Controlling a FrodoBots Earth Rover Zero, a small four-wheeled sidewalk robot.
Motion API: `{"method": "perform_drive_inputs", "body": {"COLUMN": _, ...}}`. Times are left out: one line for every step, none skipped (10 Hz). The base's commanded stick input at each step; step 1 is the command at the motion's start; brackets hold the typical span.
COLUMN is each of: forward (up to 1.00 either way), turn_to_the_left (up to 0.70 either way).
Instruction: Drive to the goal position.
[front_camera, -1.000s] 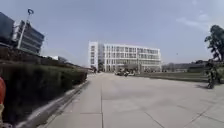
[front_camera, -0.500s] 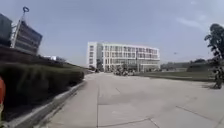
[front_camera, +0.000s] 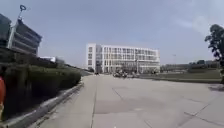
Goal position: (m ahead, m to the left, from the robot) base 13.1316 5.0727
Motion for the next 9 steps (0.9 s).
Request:
{"method": "perform_drive_inputs", "body": {"forward": 0.7, "turn_to_the_left": -0.01}}
{"method": "perform_drive_inputs", "body": {"forward": 0.7, "turn_to_the_left": -0.01}}
{"method": "perform_drive_inputs", "body": {"forward": 0.7, "turn_to_the_left": -0.01}}
{"method": "perform_drive_inputs", "body": {"forward": 0.7, "turn_to_the_left": -0.01}}
{"method": "perform_drive_inputs", "body": {"forward": 0.7, "turn_to_the_left": -0.01}}
{"method": "perform_drive_inputs", "body": {"forward": 0.7, "turn_to_the_left": -0.01}}
{"method": "perform_drive_inputs", "body": {"forward": 0.7, "turn_to_the_left": -0.01}}
{"method": "perform_drive_inputs", "body": {"forward": 0.7, "turn_to_the_left": -0.01}}
{"method": "perform_drive_inputs", "body": {"forward": 0.7, "turn_to_the_left": -0.01}}
